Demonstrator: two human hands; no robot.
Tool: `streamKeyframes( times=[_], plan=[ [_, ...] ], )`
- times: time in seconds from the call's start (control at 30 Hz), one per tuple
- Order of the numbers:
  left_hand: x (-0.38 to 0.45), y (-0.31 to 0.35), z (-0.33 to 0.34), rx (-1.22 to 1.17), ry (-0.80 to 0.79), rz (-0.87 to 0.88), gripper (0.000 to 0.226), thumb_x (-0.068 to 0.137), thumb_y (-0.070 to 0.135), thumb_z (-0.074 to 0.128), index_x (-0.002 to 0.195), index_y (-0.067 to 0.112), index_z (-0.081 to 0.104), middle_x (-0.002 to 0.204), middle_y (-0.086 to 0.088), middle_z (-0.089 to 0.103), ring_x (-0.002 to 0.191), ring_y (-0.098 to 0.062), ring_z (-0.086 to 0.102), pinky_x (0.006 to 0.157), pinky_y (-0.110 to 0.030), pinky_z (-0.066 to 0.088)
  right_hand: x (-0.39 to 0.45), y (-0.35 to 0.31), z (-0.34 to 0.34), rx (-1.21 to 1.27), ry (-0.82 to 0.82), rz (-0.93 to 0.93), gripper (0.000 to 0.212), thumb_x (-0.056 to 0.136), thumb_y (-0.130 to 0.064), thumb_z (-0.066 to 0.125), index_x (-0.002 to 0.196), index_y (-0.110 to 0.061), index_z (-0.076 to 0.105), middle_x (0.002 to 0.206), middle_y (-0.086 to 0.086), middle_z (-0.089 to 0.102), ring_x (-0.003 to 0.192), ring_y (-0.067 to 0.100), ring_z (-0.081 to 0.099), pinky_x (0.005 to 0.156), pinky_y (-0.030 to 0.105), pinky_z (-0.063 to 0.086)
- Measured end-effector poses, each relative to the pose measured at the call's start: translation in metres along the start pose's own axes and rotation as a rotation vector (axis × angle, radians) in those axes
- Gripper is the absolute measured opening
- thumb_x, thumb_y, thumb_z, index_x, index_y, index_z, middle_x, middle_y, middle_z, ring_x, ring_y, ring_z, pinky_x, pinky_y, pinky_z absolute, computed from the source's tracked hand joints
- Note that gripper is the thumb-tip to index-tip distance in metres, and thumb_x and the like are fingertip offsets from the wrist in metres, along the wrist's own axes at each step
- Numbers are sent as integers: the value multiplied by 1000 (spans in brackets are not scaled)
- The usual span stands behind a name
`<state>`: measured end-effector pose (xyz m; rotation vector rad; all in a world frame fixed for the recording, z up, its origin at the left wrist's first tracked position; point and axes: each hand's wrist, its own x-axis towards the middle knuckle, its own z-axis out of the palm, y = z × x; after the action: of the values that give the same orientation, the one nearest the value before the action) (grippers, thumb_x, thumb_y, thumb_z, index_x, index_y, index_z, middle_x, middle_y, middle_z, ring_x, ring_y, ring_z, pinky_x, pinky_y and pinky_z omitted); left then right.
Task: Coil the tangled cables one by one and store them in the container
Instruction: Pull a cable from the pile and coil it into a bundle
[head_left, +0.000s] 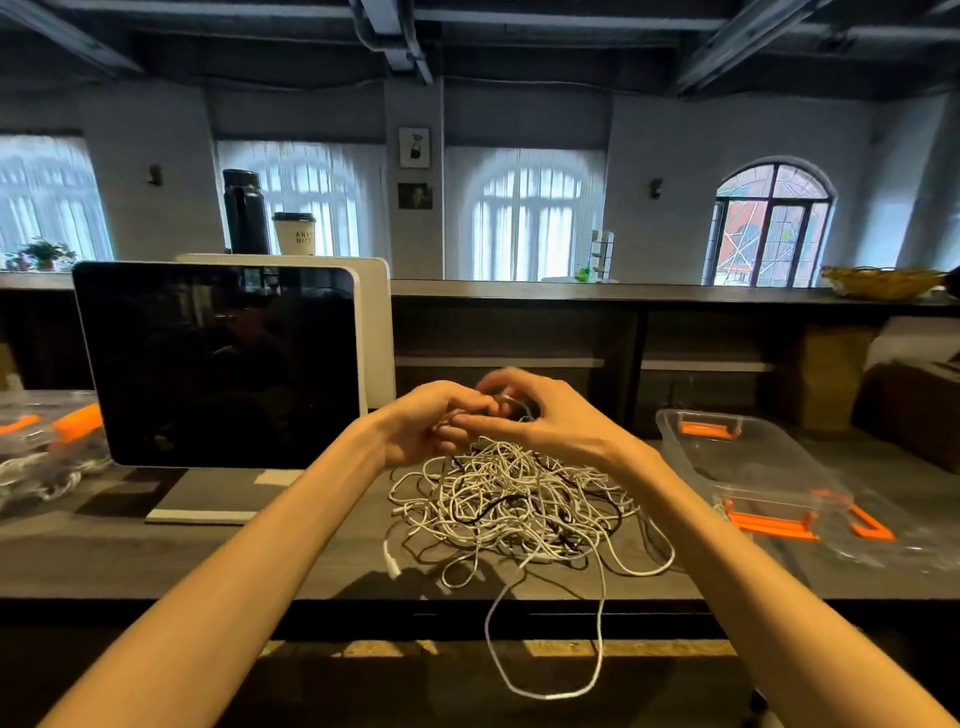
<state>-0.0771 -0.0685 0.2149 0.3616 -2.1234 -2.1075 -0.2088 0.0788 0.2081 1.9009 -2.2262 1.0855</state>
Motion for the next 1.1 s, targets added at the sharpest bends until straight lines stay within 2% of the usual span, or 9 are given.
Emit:
streamKeyframes(
  times=[0.1, 0.27, 0.37, 0.5, 0.63, 0.73, 0.87, 1.03, 1.1],
  plan=[
    [-9, -5, 9, 3, -98, 19, 18, 102, 23, 53, 89, 11, 54, 63, 3, 30, 48, -7, 24, 48, -19, 17, 1, -7, -6, 169, -53, 51, 40, 90, -55, 71, 114, -23, 73, 95, -8, 74, 85, 9, 70, 73, 22, 51],
    [-34, -26, 0, 35, -260, 6, 25, 106, 29, 48, 92, 10, 59, 62, 0, 43, 53, -12, 51, 55, -20, 49, -8, 6, -33, 379, 238, -19, 28, 90, -45, 72, 92, -18, 79, 84, -2, 76, 87, 14, 71, 79, 26, 53],
    [-41, -39, -7, -20, -161, -10, 23, 104, 29, 49, 91, 13, 59, 64, 0, 40, 57, -14, 51, 59, -24, 48, -10, 20, -44, 359, 368, 31, 30, 86, -48, 72, 83, -19, 78, 76, -8, 73, 80, 6, 69, 75, 18, 49],
    [-33, -38, -2, 73, 163, 137, 33, 98, 36, 56, 71, 21, 64, 69, 3, 46, 65, -9, 44, 69, -26, 37, -13, 17, -33, 15, 120, 107, 36, 92, -54, 65, 96, -21, 78, 86, -5, 73, 83, 9, 68, 72, 25, 52],
    [-33, -31, 8, -113, 155, 254, 36, 98, 31, 56, 66, 20, 69, 75, -1, 53, 72, -13, 47, 75, -29, 38, -13, -7, -5, 57, 29, 80, 62, 90, -70, 51, 131, -26, 64, 118, -10, 65, 103, 6, 64, 85, 25, 56],
    [-33, -26, 20, -109, 146, 271, 40, 101, 35, 52, 72, 8, 61, 85, -12, 60, 83, -20, 59, 90, -39, 47, -13, -18, 8, 229, -21, 95, 48, 96, -61, 51, 121, -23, 65, 106, -8, 70, 92, 7, 69, 76, 22, 56],
    [-39, -24, 21, -348, 121, 258, 33, 101, 33, 54, 74, 14, 57, 64, -3, 44, 58, -15, 48, 76, -34, 43, -16, -22, 11, 424, 115, 83, 44, 108, -43, 45, 87, -9, 64, 60, -4, 47, 50, 13, 47, 46, 23, 40],
    [-39, -25, 19, -682, 93, 328, 20, 98, 27, 56, 87, 10, 60, 75, 0, 40, 64, -9, 37, 58, -20, 38, -15, -28, 17, 376, 84, 130, 49, 109, -44, 41, 85, -9, 66, 57, -6, 44, 47, 6, 39, 45, 21, 30],
    [-35, -23, 22, -679, 148, 335, 22, 100, 29, 54, 88, 10, 58, 77, -1, 45, 69, -10, 43, 62, -22, 40, -17, -32, 22, 285, 16, 137, 49, 109, -44, 39, 82, -14, 68, 53, -10, 48, 47, 2, 41, 47, 21, 32]
  ],
)
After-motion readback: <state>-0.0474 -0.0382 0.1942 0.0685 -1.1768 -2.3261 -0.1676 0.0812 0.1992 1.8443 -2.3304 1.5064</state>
